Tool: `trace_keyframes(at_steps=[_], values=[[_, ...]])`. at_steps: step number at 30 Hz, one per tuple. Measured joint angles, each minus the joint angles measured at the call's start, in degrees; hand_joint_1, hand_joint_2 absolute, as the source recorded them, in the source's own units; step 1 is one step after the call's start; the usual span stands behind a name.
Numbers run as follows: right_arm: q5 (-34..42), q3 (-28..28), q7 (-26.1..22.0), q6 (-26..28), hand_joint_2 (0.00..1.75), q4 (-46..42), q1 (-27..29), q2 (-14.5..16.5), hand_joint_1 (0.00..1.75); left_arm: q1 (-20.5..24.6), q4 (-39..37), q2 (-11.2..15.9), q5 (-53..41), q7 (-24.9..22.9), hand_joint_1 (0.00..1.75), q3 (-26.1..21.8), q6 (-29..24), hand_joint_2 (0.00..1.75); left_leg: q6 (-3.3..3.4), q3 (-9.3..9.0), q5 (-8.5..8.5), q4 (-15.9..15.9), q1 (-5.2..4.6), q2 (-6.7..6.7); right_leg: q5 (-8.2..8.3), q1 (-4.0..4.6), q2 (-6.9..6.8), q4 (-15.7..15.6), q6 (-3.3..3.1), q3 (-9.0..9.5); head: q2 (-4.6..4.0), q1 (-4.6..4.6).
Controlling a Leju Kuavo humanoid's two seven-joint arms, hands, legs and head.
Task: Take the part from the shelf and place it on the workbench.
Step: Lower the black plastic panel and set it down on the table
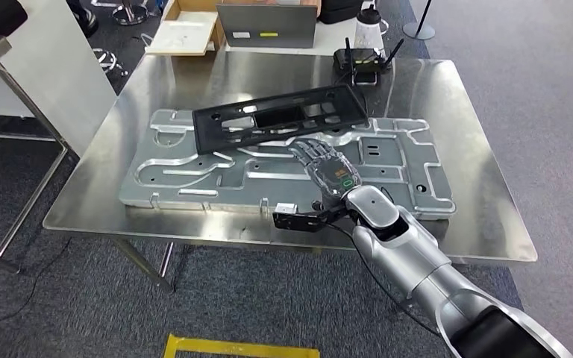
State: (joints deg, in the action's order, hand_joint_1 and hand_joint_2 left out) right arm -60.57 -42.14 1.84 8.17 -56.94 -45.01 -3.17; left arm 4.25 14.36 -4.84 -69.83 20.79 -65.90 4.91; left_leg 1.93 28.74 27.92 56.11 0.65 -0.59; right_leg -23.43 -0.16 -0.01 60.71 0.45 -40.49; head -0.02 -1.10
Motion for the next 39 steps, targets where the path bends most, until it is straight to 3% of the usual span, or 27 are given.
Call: trace_keyframes(at_steps=[2, 3, 4, 5, 6, 7, 9, 10, 11, 13, 15, 18, 19, 20, 21, 22, 24, 26, 28, 29, 31, 33, 34, 35, 36, 38, 39], values=[[0.01, 0.0, 0.0, -0.01, 1.75, 0.04, 0.05, -0.06, 0.0, -0.04, 0.0, -0.01, 0.0, -0.01, 0.0, -0.01, 0.01, 0.0, 0.57, 1.79, -1.56, 0.02, 0.11, -0.17, -6.12, -0.26, 0.03, 6.76, 0.55, -1.9, 0.01, -0.01], [0.02, 0.0, 0.0, -0.01, 1.75, 0.05, 0.12, -0.08, 0.0, -0.07, 0.0, -0.01, 0.0, -0.01, 0.0, -0.01, 0.01, 0.0, 0.58, 2.78, -2.24, 0.16, 0.11, -0.19, -8.11, -0.39, 0.03, 10.63, 0.8, -2.68, 0.01, -0.01], [0.02, 0.0, 0.0, -0.01, 1.75, 0.08, 0.21, -0.1, 0.0, -0.08, 0.0, -0.01, 0.0, -0.01, 0.0, -0.01, 0.01, 0.0, 0.52, 3.78, -2.85, 0.35, 0.12, -0.21, -8.54, -0.53, 0.03, 13.44, 1.01, -2.89, 0.01, -0.01], [0.02, 0.0, 0.0, -0.01, 1.75, 0.1, 0.27, -0.12, 0.0, -0.08, 0.0, -0.02, 0.0, -0.01, 0.0, -0.02, 0.01, 0.0, 0.4, 4.79, -3.41, 0.6, 0.15, -0.23, -7.79, -0.68, 0.02, 14.62, 1.17, -2.28, 0.01, -0.01], [0.02, 0.0, 0.0, -0.01, 1.75, 0.12, 0.29, -0.13, 0.0, -0.08, 0.0, -0.03, 0.0, -0.01, 0.0, -0.01, 0.01, 0.0, 0.25, 5.73, -3.89, 0.91, 0.19, -0.23, -6.26, -0.83, 0.01, 13.57, 1.25, -0.6, 0.01, -0.02], [0.02, 0.0, 0.0, -0.01, 1.75, 0.13, 0.26, -0.13, 0.0, -0.08, 0.0, -0.04, 0.0, -0.01, 0.0, -0.01, 0.01, 0.0, 0.04, 6.59, -4.3, 1.27, 0.23, -0.22, -4.82, -0.97, -0.01, 10.61, 1.26, 2.07, 0.01, -0.02], [0.02, 0.0, 0.0, 0.02, 1.75, 0.09, 0.1, -0.1, 0.0, -0.12, 0.0, -0.08, 0.0, 0.0, 0.0, -0.01, 0.02, 0.0, -0.56, 7.9, -5.01, 1.95, 0.19, -0.19, -4.8, -0.86, 0.02, 2.41, 0.92, 7.88, 0.01, 0.01], [0.02, 0.0, 0.0, 0.03, 1.75, 0.05, 0.05, -0.08, 0.0, -0.14, 0.0, -0.09, 0.0, 0.01, 0.0, -0.01, 0.03, 0.0, -0.94, 8.29, -5.43, 2.09, 0.16, -0.19, -5.43, -0.69, 0.05, -0.56, 0.63, 9.66, 0.01, 0.01], [0.02, 0.0, 0.0, 0.04, 1.75, 0.03, 0.03, -0.06, 0.0, -0.17, 0.0, -0.1, 0.0, 0.01, 0.0, 0.0, 0.03, 0.0, -1.34, 8.55, -5.92, 2.02, 0.17, -0.19, -6.01, -0.45, 0.09, -2.2, 0.29, 10.41, 0.01, 0.02], [0.05, 0.0, 0.0, 0.02, 1.75, 0.02, 0.09, -0.06, 0.0, -0.28, 0.0, -0.1, 0.01, 0.01, 0.0, -0.01, 0.03, 0.0, -2.11, 8.83, -6.55, 1.7, 0.23, -0.16, -5.36, -0.41, -0.03, -3.04, -0.49, 10.13, 0.01, 0.0], [0.1, 0.0, 0.0, -0.1, 1.75, 0.01, 0.14, -0.03, 0.0, -0.42, 0.0, -0.11, 0.03, -0.01, 0.0, -0.02, 0.06, 0.0, -2.63, 9.82, -3.92, 3.69, 0.33, -0.03, -4.16, -0.64, -0.2, -3.62, -1.55, 9.38, 0.01, 0.02], [0.14, 0.0, 0.0, -0.45, 1.75, 0.0, 0.34, -0.01, 0.0, -0.56, 0.0, -0.15, 0.12, -0.01, 0.0, -0.02, 0.1, 0.0, -3.14, 12.69, 3.53, 14.0, 0.55, 0.08, -2.7, -0.55, -0.31, -3.51, -2.36, 7.53, 0.0, 0.03], [0.15, 0.0, 0.0, -0.55, 1.75, 0.0, 0.46, -0.02, 0.0, -0.6, 0.0, -0.14, 0.17, -0.01, 0.0, -0.02, 0.1, 0.0, -3.29, 13.06, 4.53, 16.85, 0.58, 0.08, -2.39, -0.51, -0.34, -3.26, -2.34, 6.87, 0.0, 0.03], [0.17, 0.0, 0.0, -0.63, 1.75, 0.0, 0.59, -0.02, 0.0, -0.62, 0.0, -0.14, 0.21, -0.01, 0.0, -0.02, 0.1, 0.0, -3.39, 12.52, 4.37, 17.79, 0.6, 0.08, -2.15, -0.5, -0.36, -2.93, -2.28, 6.23, 0.0, 0.03], [0.18, 0.0, 0.0, -0.68, 1.75, 0.0, 0.69, -0.02, 0.0, -0.64, 0.0, -0.14, 0.26, -0.01, 0.0, -0.02, 0.1, 0.0, -3.41, 10.87, 3.25, 16.39, 0.63, 0.08, -2.0, -0.52, -0.37, -2.53, -2.19, 5.66, 0.0, 0.03], [0.19, 0.0, 0.0, -0.69, 1.75, -0.01, 0.76, -0.02, 0.0, -0.64, 0.0, -0.13, 0.29, -0.01, 0.0, -0.02, 0.1, 0.0, -3.35, 8.33, 1.76, 12.97, 0.67, 0.1, -1.91, -0.56, -0.36, -2.05, -2.1, 5.14, 0.01, 0.03], [0.22, 0.0, 0.0, -0.68, 1.75, -0.03, 0.82, -0.02, 0.0, -0.63, 0.0, -0.12, 0.38, -0.01, 0.0, -0.03, 0.11, 0.0, -3.0, 3.6, 0.5, 5.71, 0.56, 0.33, -1.68, -0.51, -0.33, -1.25, -1.69, 4.16, 0.01, 0.03], [0.26, -0.01, 0.0, -0.68, 1.75, -0.04, 1.08, -0.02, 0.0, -0.66, 0.0, -0.11, 0.53, -0.02, 0.0, -0.07, 0.13, 0.0, -2.47, 2.25, 0.7, 2.84, 0.26, 0.59, -1.03, -0.45, -0.29, -1.0, -0.93, 3.5, 0.01, 0.03], [0.3, -0.02, 0.0, -0.72, 1.75, -0.04, 1.49, -0.1, 0.0, -0.7, 0.0, -0.12, 0.62, -0.03, 0.0, -0.1, 0.14, 0.0, -1.69, 2.64, -0.04, 2.38, 0.22, 0.53, -0.45, -0.53, -0.24, -1.11, -0.13, 3.24, 0.01, 0.03], [0.33, -0.02, 0.01, -0.77, 1.75, -0.04, 1.63, -0.2, 0.0, -0.7, 0.0, -0.13, 0.63, -0.03, 0.0, -0.11, 0.14, 0.0, -1.16, 2.86, -0.57, 2.11, 0.3, 0.38, -1.02, -0.57, -0.18, -0.83, 0.21, 3.04, 0.01, 0.02], [0.46, -0.03, 0.05, -0.87, 1.75, -0.04, 1.81, -0.49, 0.0, -0.69, 0.0, -0.16, 0.64, -0.04, 0.0, -0.11, 0.14, 0.0, -0.03, 3.77, -1.77, 1.64, 0.51, 0.05, -4.96, -0.6, -0.08, 2.57, 0.78, 1.9, 0.01, -0.01], [0.79, -0.03, 0.19, -0.93, 1.75, -0.04, 2.21, -0.69, 0.0, -0.68, 0.0, -0.16, 0.68, -0.03, 0.0, -0.12, 0.14, 0.0, 0.49, 5.23, -2.79, 1.86, 0.37, -0.06, -10.11, -0.61, -0.04, 9.51, 1.17, 0.15, 0.01, 0.01], [1.0, -0.03, 0.3, -0.92, 1.75, -0.03, 2.59, -0.78, 0.0, -0.68, 0.0, -0.16, 0.72, -0.03, 0.0, -0.13, 0.14, 0.0, 0.53, 6.05, -3.29, 2.06, 0.34, -0.08, -11.36, -0.62, -0.04, 12.68, 1.3, -0.31, 0.01, 0.01], [1.19, -0.02, 0.4, -0.89, 1.75, -0.03, 3.01, -0.89, 0.0, -0.68, 0.0, -0.17, 0.75, -0.03, 0.0, -0.13, 0.14, 0.0, 0.51, 6.91, -3.8, 2.28, 0.32, -0.08, -11.29, -0.63, -0.05, 14.45, 1.38, -0.06, 0.01, 0.02], [1.37, -0.02, 0.5, -0.83, 1.75, -0.03, 3.39, -0.96, 0.0, -0.69, 0.0, -0.18, 0.77, -0.03, 0.0, -0.14, 0.14, 0.0, 0.46, 7.78, -4.3, 2.52, 0.31, -0.08, -10.07, -0.63, -0.05, 14.4, 1.36, 1.05, 0.0, 0.01], [2.11, 0.1, 0.61, -0.63, 1.75, -0.04, 3.93, -1.05, 0.0, -0.69, 0.0, -0.23, 0.82, -0.03, 0.0, -0.15, 0.15, 0.0, 0.2, 9.28, -5.31, 2.92, 0.3, -0.07, -7.16, -0.59, -0.05, 8.87, 1.02, 5.87, 0.0, 0.01], [2.97, 0.36, 0.51, -0.28, 1.75, -0.14, 4.25, -1.05, 0.0, -0.7, 0.0, -0.29, 0.9, -0.02, 0.0, -0.16, 0.16, 0.0, -0.04, 9.81, -5.8, 3.08, 0.22, -0.04, -6.99, -0.44, -0.06, 4.46, 0.73, 8.9, 0.0, 0.02]])
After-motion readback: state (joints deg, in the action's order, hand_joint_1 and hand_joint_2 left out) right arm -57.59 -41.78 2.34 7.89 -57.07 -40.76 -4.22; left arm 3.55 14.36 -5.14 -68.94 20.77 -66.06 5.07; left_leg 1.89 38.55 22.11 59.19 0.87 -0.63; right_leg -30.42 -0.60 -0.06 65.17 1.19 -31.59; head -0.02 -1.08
